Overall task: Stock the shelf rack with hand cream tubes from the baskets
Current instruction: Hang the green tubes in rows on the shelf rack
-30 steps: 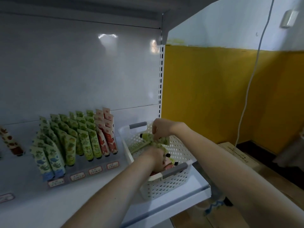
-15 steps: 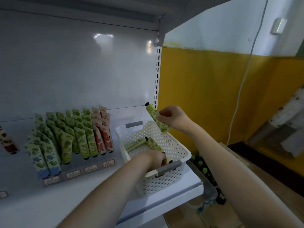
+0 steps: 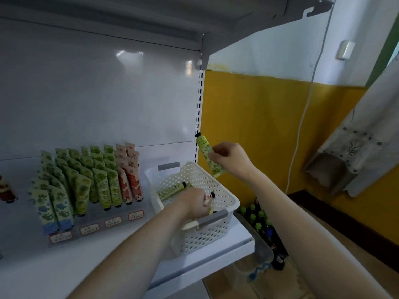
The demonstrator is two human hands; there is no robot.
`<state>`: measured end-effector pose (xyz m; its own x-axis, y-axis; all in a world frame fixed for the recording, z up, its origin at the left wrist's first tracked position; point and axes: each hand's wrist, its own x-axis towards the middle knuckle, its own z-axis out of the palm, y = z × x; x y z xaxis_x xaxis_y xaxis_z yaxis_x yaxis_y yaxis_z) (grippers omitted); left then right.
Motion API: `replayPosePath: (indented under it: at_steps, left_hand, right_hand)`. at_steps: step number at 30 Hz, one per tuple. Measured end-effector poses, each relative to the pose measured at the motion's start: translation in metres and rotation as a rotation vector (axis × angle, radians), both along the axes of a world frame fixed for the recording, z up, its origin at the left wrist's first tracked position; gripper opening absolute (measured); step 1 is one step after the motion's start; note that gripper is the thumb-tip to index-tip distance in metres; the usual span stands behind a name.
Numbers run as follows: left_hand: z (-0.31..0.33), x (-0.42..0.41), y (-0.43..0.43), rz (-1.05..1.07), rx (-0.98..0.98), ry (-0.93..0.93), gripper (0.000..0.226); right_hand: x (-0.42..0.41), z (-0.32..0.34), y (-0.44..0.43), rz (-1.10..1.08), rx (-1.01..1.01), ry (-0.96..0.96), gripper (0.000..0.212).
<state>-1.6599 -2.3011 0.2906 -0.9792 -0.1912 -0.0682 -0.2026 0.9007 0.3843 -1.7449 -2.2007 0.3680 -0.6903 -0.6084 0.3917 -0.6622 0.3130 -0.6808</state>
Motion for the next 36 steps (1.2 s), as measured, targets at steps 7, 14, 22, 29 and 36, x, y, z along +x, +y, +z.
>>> replayPosePath:
  at_steps: [7,14,22,29,36]
  left_hand:
    - [0.052,0.036,0.000,0.414,0.722,0.697,0.015]
    - [0.075,0.145,-0.011,0.460,1.014,1.015,0.020]
    - [0.058,0.241,-0.036,0.544,0.995,1.107,0.022]
    - [0.031,0.286,-0.054,0.712,1.017,1.179,0.026]
    - [0.000,0.299,-0.055,0.864,0.986,1.194,0.024]
  right_hand:
    - [0.025,0.026,0.010,-0.018,-0.158,0.007,0.030]
    - [0.093,0.017,0.001,0.234,-0.276,-0.268,0.016]
    - [0.184,-0.015,-0.030,0.606,-0.030,-0.462,0.013]
    - [0.226,-0.028,-0.054,0.655,-0.094,-0.894,0.028]
    - [0.254,-0.069,-0.079,0.533,-0.517,-1.340,0.006]
